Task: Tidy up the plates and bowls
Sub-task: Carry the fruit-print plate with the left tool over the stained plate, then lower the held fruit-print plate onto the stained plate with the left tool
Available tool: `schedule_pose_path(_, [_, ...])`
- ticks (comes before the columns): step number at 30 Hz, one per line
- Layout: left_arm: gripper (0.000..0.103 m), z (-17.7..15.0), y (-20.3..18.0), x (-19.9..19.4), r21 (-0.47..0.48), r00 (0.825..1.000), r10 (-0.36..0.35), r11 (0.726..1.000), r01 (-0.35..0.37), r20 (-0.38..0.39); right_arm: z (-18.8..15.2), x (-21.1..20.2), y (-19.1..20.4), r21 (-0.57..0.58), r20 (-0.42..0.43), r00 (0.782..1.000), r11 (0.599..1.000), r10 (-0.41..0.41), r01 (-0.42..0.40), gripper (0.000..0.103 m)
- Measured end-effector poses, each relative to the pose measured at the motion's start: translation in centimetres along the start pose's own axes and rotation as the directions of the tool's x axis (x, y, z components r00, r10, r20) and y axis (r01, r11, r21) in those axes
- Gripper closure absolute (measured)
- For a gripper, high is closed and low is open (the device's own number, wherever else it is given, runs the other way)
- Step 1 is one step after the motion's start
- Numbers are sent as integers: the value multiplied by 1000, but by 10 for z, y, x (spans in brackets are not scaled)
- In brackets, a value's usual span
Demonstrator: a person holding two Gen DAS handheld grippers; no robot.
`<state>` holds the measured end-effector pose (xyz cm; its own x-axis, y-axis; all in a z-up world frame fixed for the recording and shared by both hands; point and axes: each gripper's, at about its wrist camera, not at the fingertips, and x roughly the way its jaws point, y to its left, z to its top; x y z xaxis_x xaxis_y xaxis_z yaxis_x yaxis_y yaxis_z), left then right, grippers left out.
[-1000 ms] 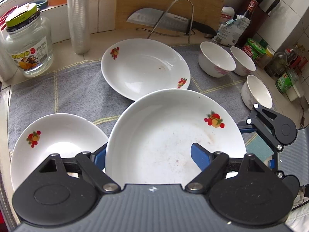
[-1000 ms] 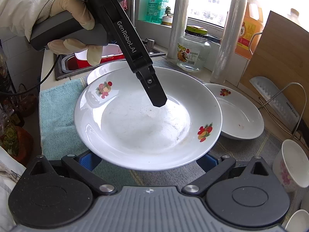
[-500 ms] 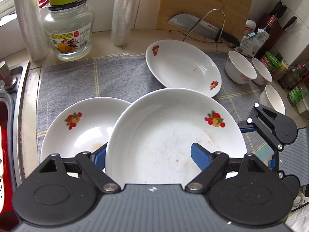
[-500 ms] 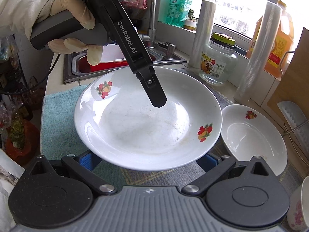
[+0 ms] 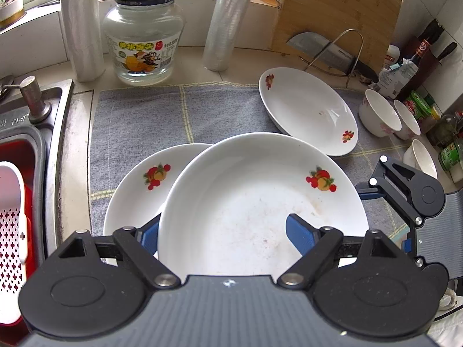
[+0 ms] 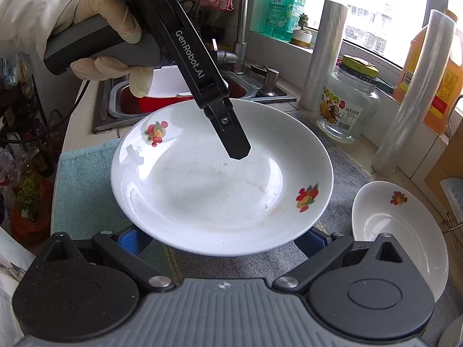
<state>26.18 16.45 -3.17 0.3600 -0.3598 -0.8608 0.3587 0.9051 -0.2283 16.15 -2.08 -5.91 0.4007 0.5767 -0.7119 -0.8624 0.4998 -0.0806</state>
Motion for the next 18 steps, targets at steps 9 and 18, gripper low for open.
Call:
schedule_pose_path(9, [17, 5, 18, 6, -15, 1000, -4, 1000, 4, -4, 9, 16, -2, 3, -13, 1000, 1000, 7, -7, 0])
schedule_pose_path(18, [17, 8, 25, 16, -20, 1000, -12, 1000, 11, -22, 11, 23, -6, 21, -31, 999, 1000, 9, -9, 0])
